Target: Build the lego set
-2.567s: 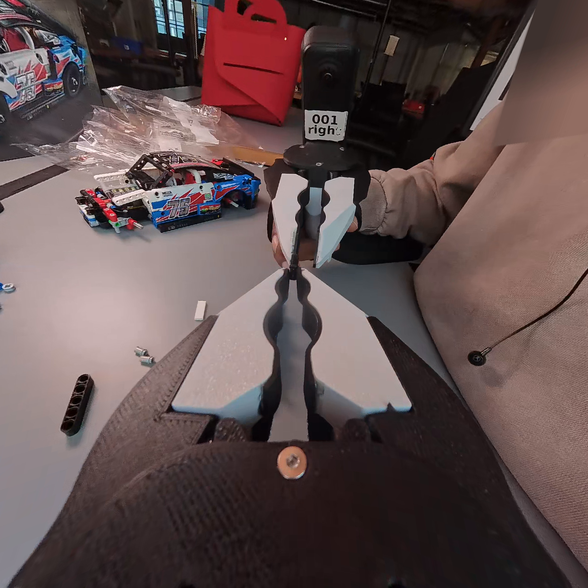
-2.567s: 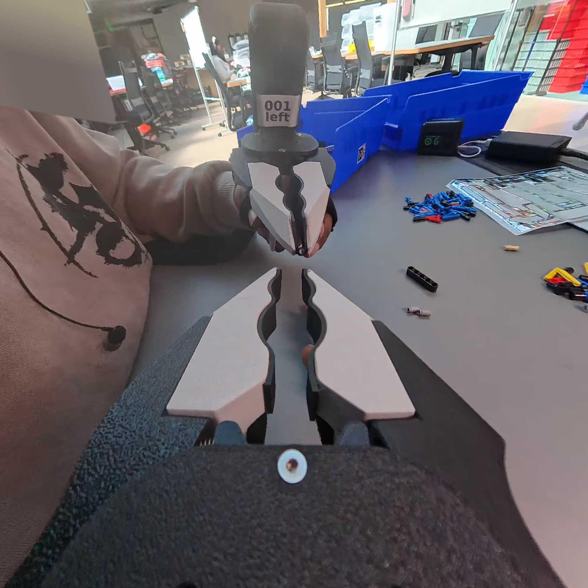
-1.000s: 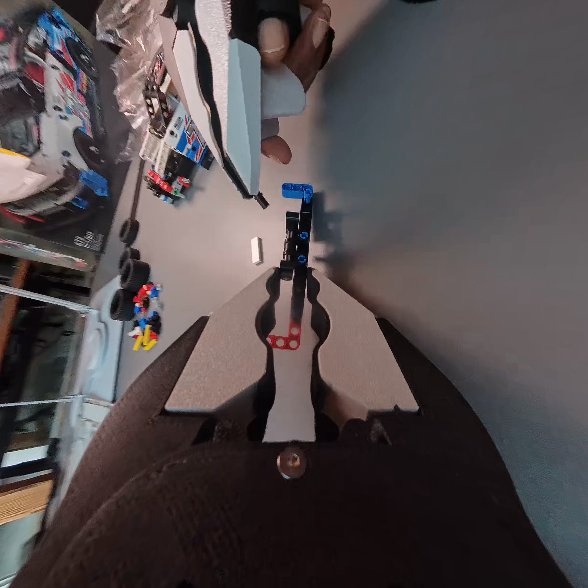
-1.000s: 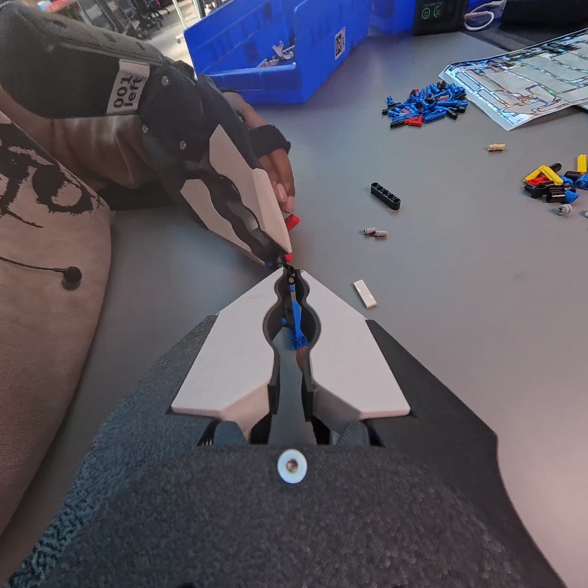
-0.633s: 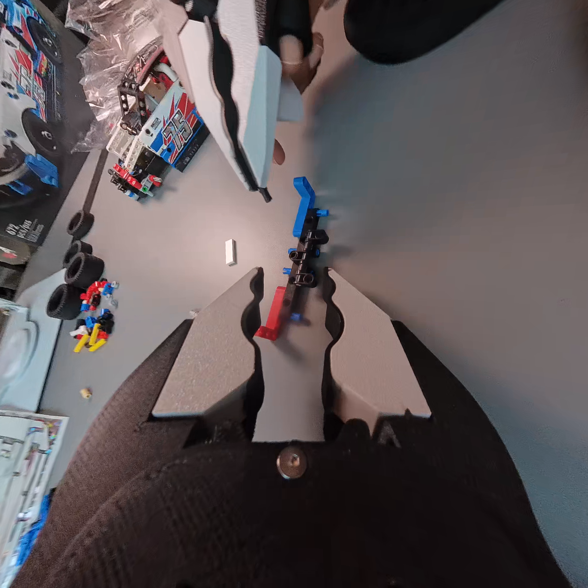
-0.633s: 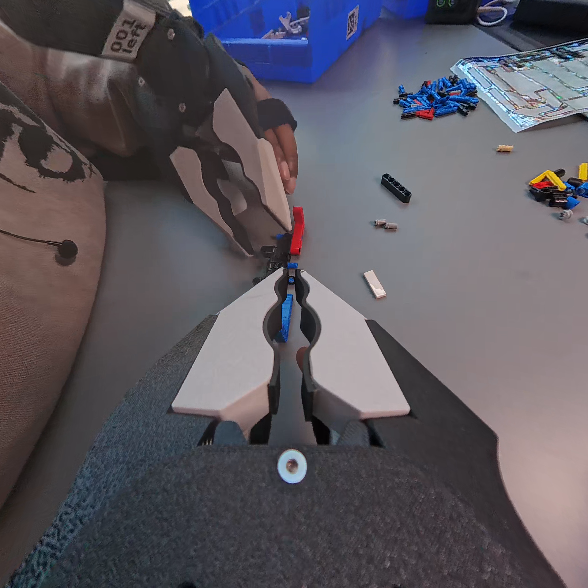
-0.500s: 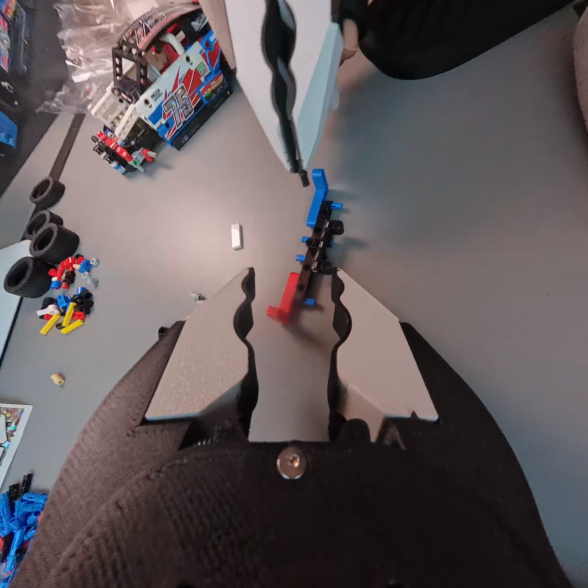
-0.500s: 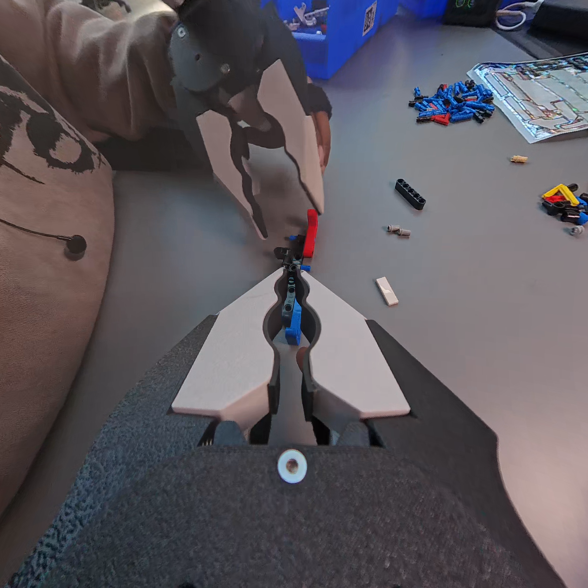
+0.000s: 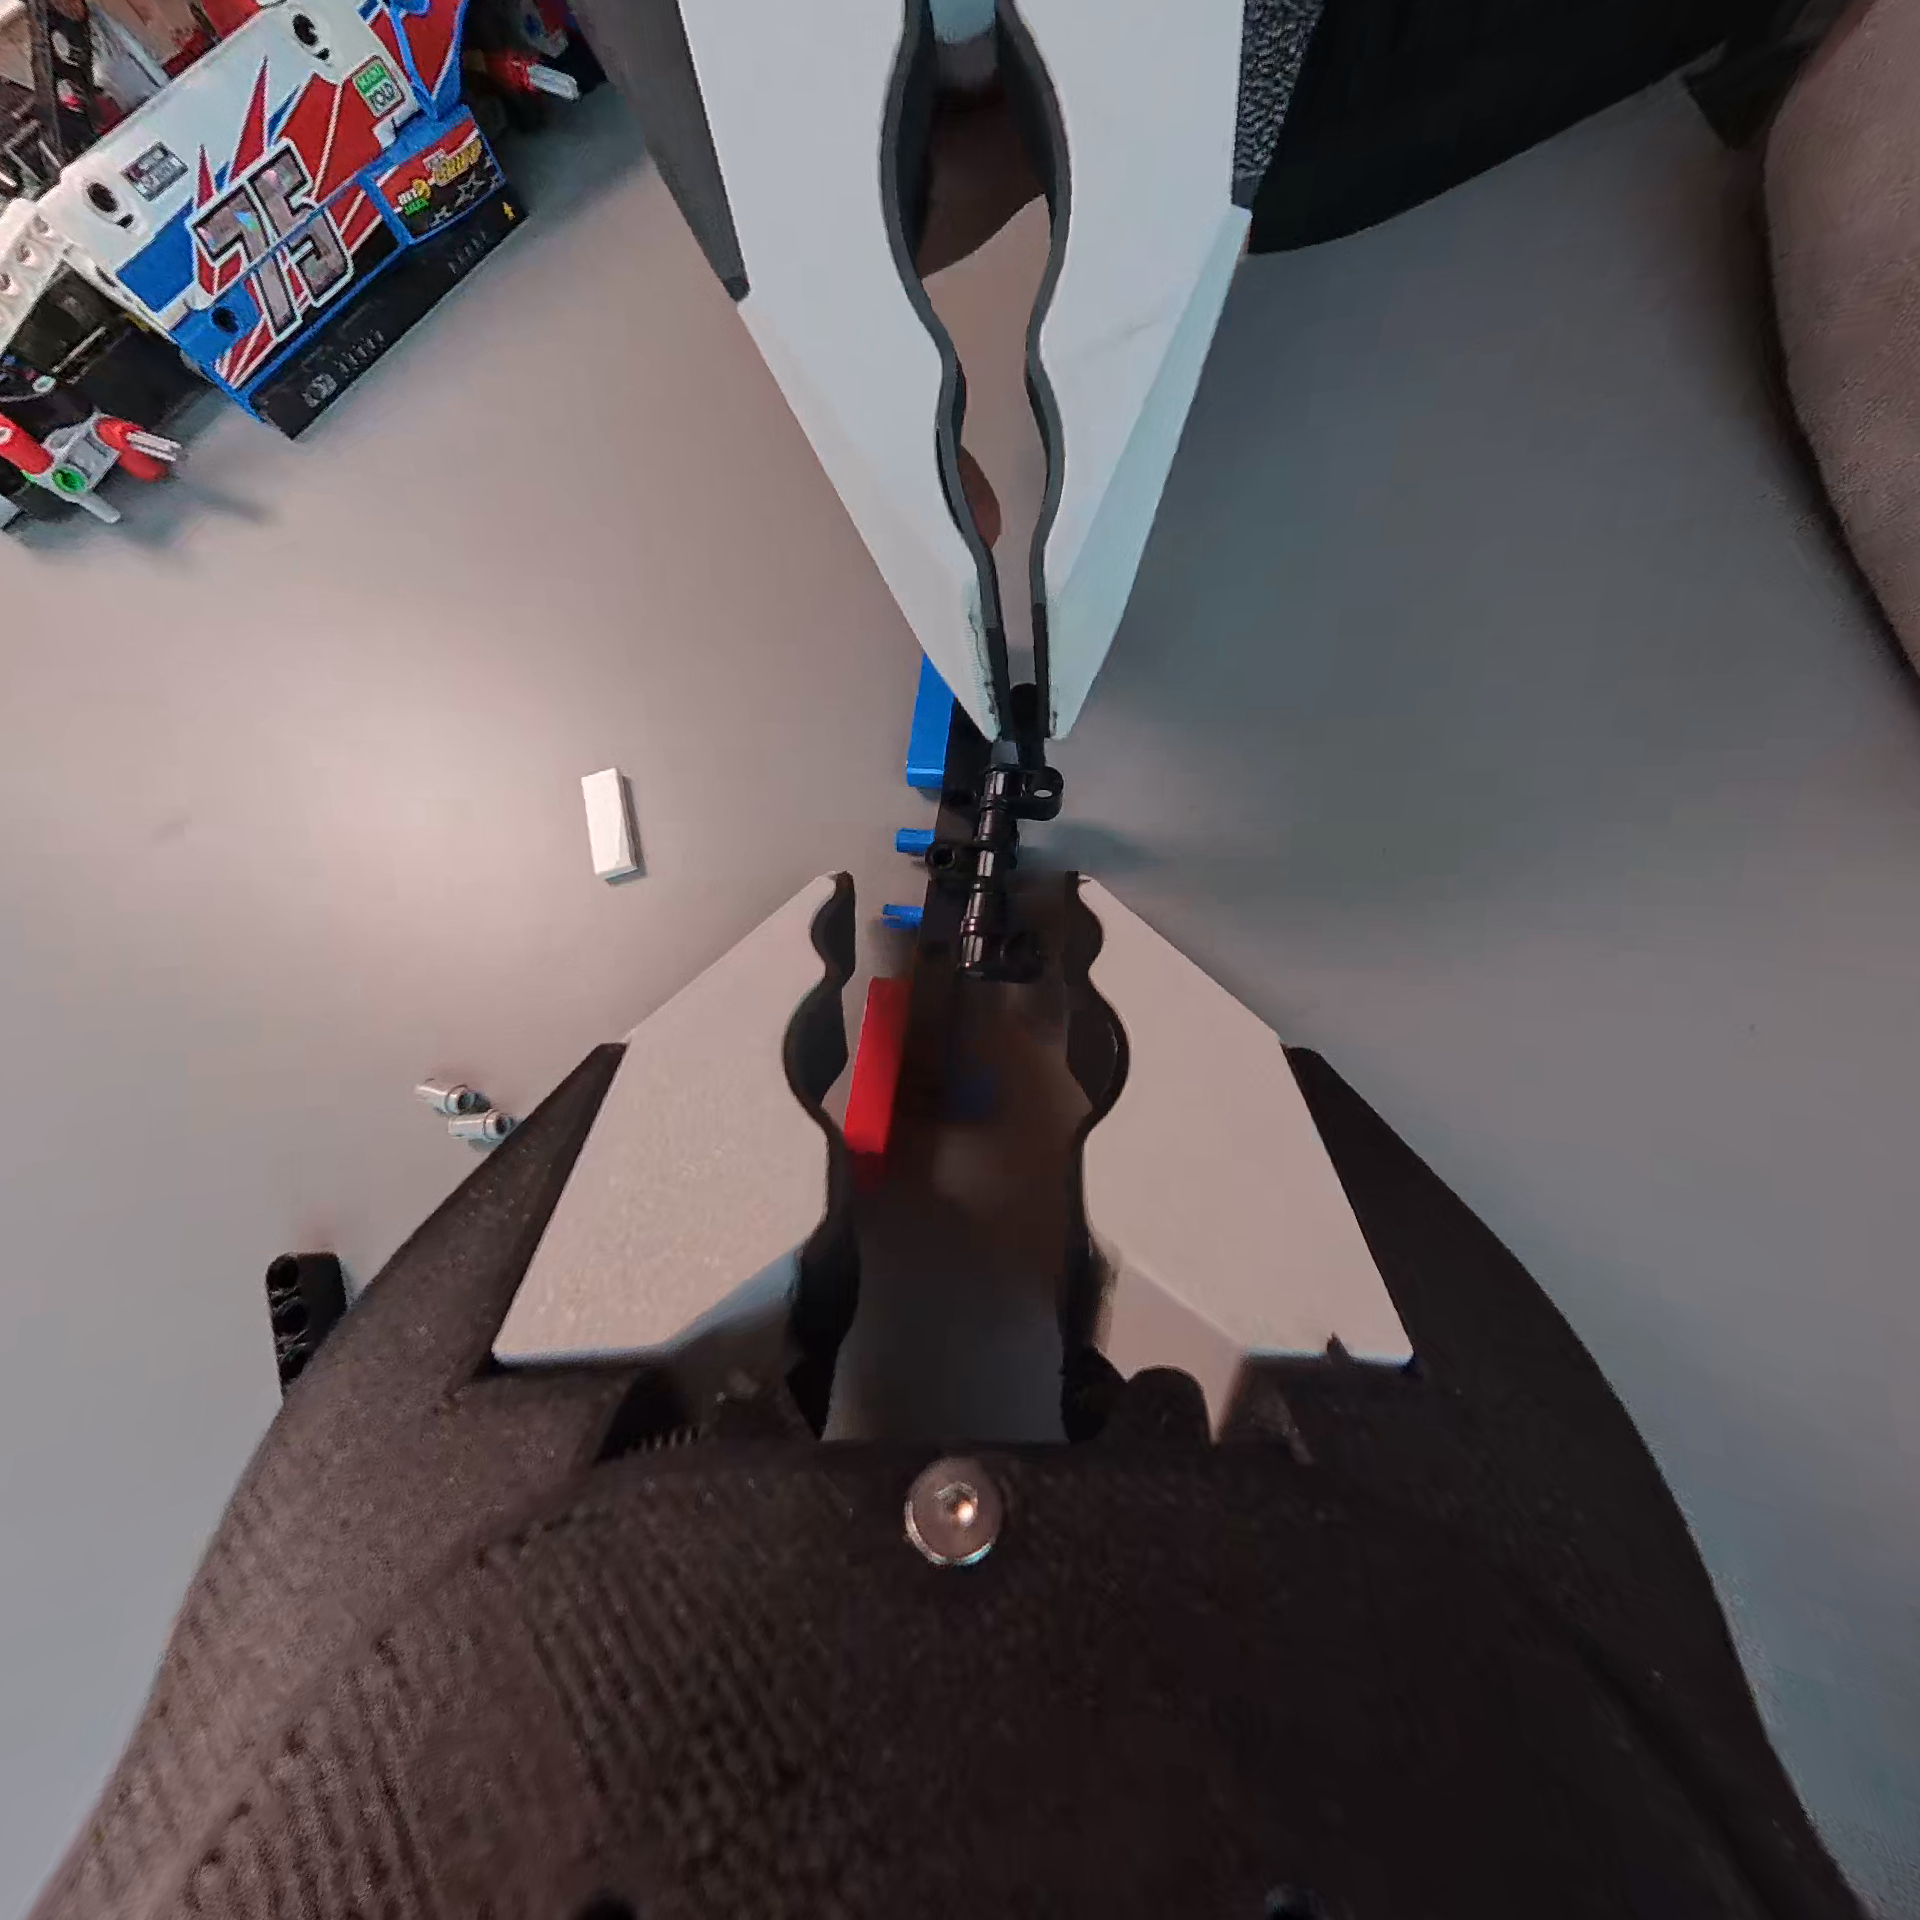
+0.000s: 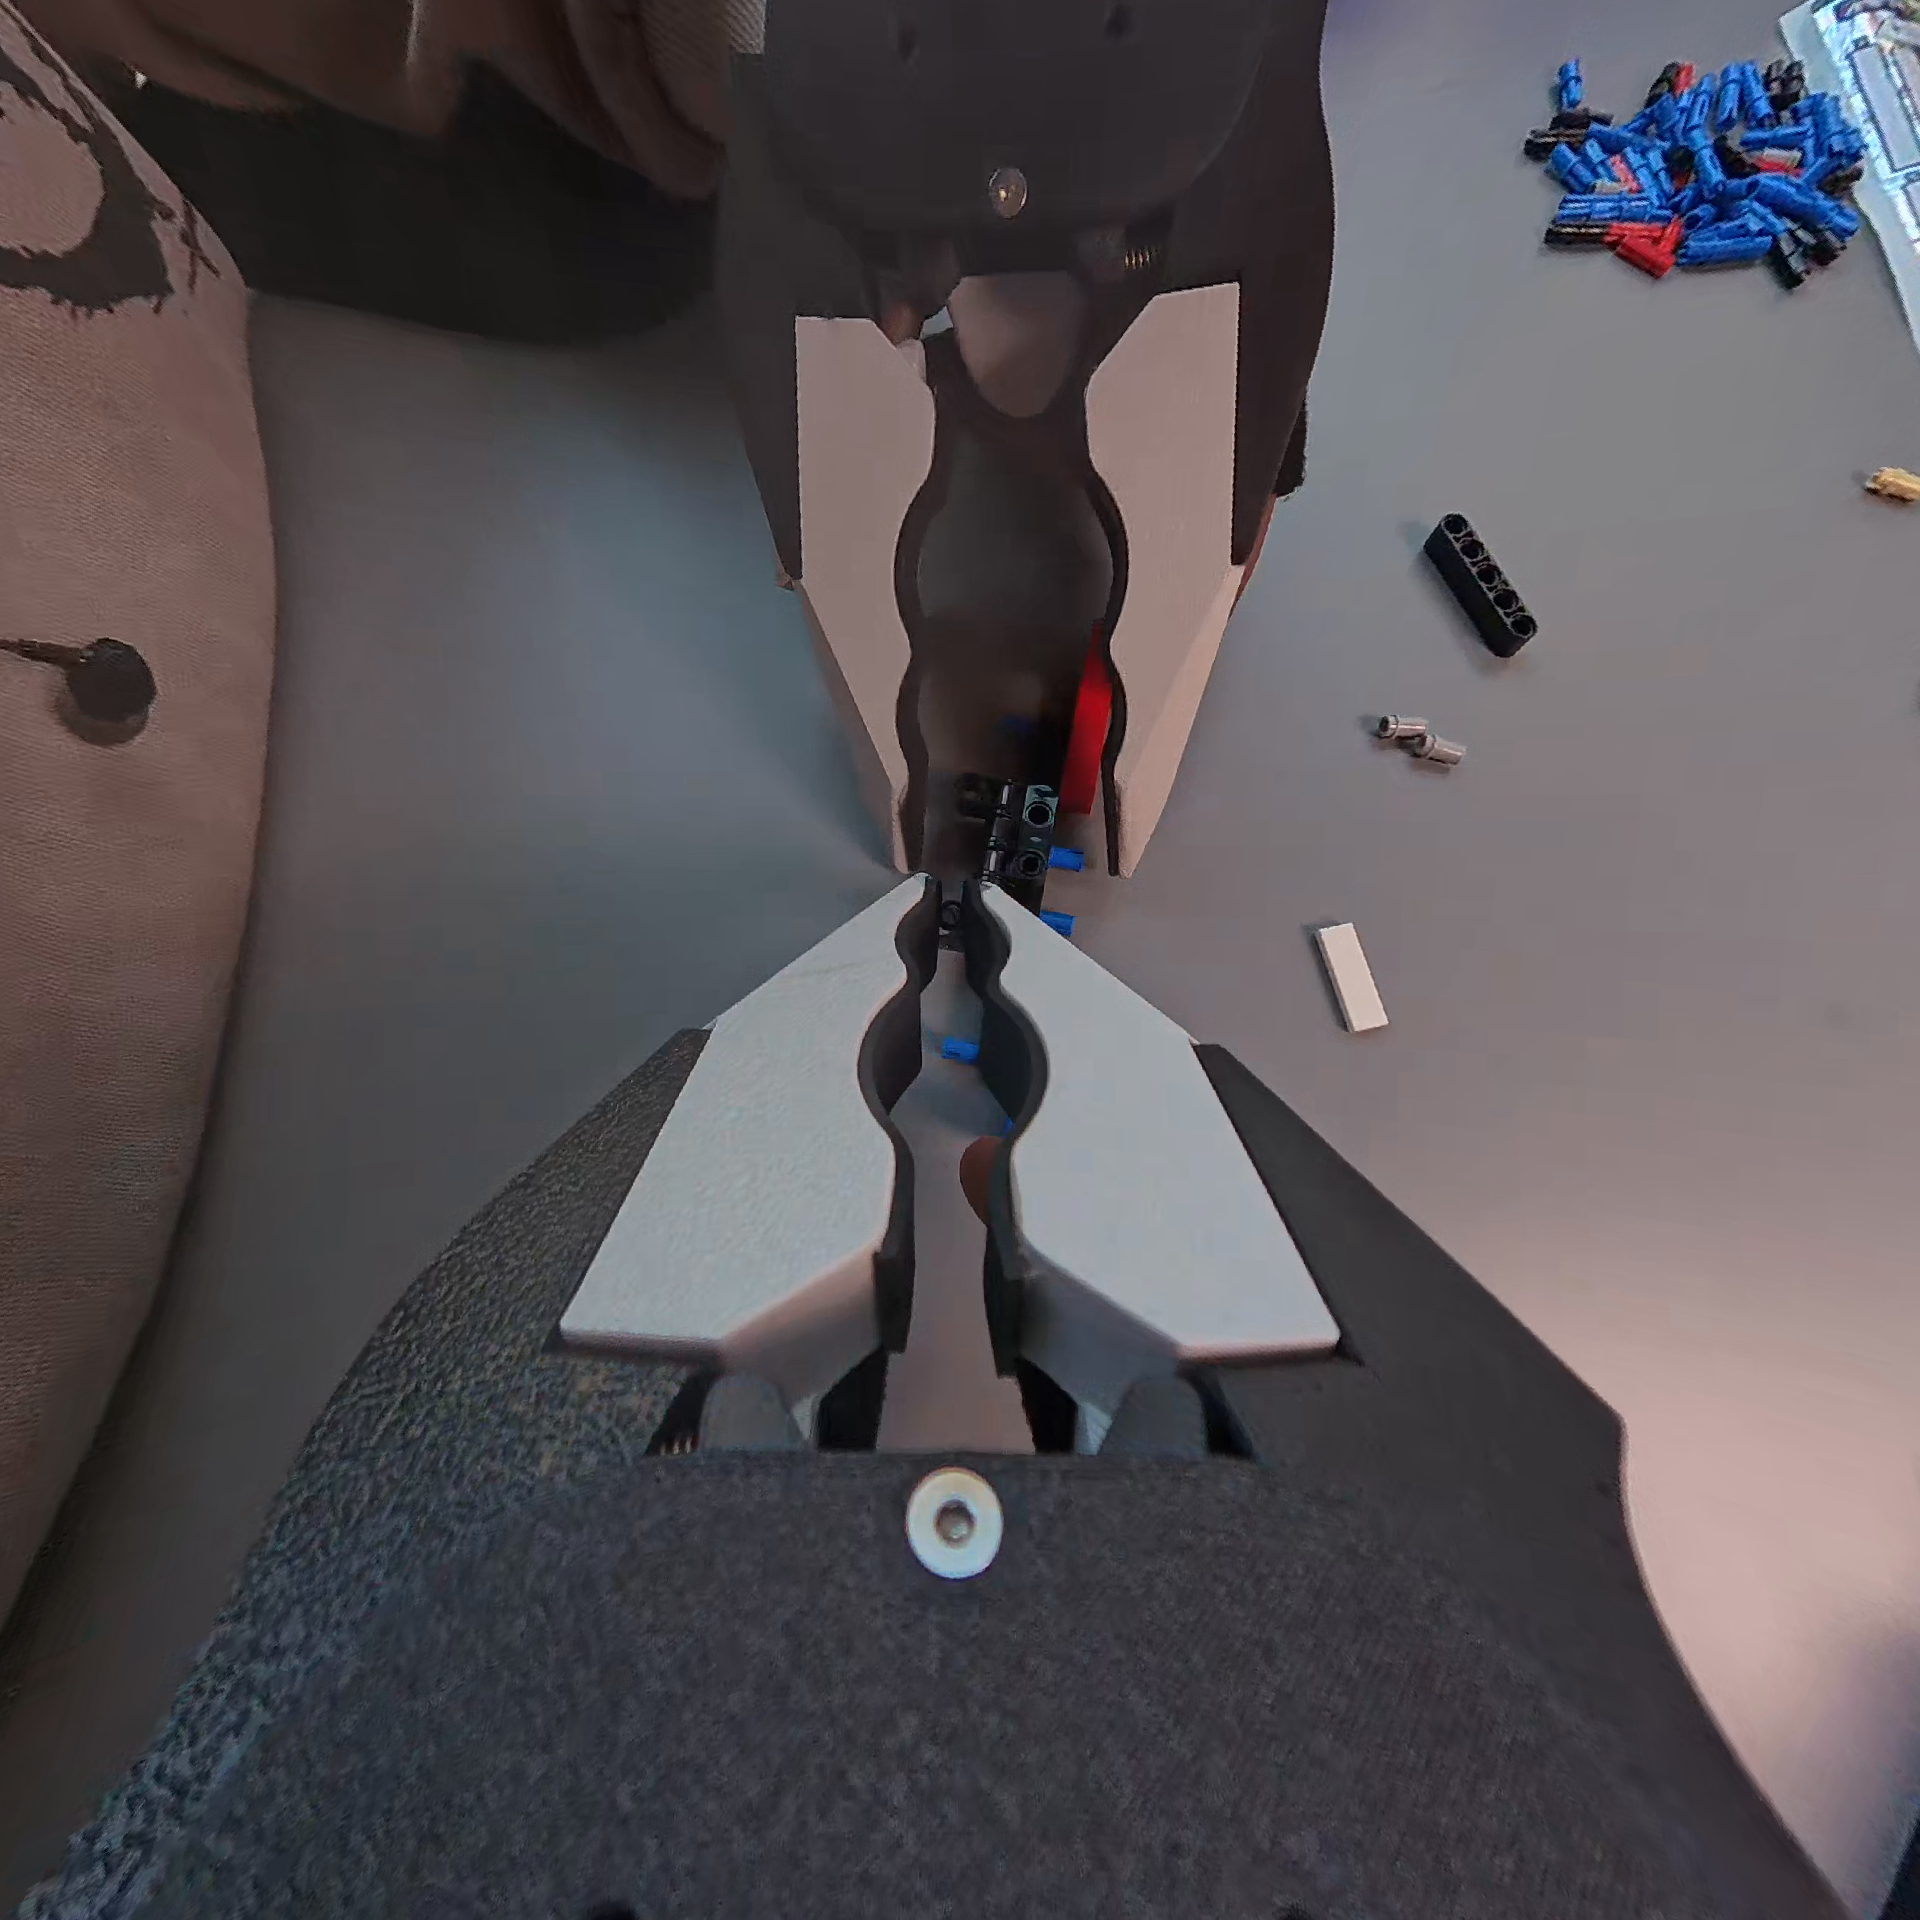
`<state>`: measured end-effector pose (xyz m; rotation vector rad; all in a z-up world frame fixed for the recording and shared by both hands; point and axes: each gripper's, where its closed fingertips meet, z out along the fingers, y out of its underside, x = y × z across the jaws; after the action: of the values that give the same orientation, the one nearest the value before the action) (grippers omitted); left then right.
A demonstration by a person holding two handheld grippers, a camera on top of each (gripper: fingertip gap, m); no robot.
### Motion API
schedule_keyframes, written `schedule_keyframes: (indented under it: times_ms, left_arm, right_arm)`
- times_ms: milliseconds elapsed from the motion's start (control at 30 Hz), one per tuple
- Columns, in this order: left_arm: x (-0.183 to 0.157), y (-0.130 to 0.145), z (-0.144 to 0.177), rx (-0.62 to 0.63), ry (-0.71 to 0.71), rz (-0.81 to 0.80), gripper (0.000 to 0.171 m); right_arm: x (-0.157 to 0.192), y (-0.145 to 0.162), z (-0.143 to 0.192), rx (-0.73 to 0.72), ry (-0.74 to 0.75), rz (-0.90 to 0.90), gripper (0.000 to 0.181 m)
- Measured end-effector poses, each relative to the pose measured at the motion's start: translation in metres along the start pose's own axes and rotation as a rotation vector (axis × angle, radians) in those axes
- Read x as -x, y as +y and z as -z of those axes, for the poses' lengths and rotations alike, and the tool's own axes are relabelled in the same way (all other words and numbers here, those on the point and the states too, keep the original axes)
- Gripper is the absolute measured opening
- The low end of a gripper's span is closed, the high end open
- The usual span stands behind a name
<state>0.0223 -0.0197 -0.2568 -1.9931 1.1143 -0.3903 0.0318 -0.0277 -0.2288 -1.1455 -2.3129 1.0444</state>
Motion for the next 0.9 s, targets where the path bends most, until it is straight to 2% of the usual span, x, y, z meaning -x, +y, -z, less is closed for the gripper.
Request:
schedule_keyframes:
  times_ms: [100,433,667,900]
  left_arm:
    - [0.003,-0.001,-0.003,0.016,-0.037,0.016,0.025]
    - [0.007,-0.001,-0.005,0.042,-0.149,0.118,0.024]
    - [0.008,-0.001,-0.005,0.046,-0.170,0.125,0.024]
    - [0.007,-0.001,-0.005,0.041,-0.167,0.131,0.024]
  right_arm:
    - [-0.002,0.000,0.000,0.008,0.025,-0.044,0.001]
    - [-0.020,0.006,0.003,-0.087,0.188,-0.300,0.001]
    - [-0.021,0.010,0.001,-0.030,0.218,-0.294,0.001]
    - [-0.022,0.011,0.000,0.077,0.267,-0.148,0.000]
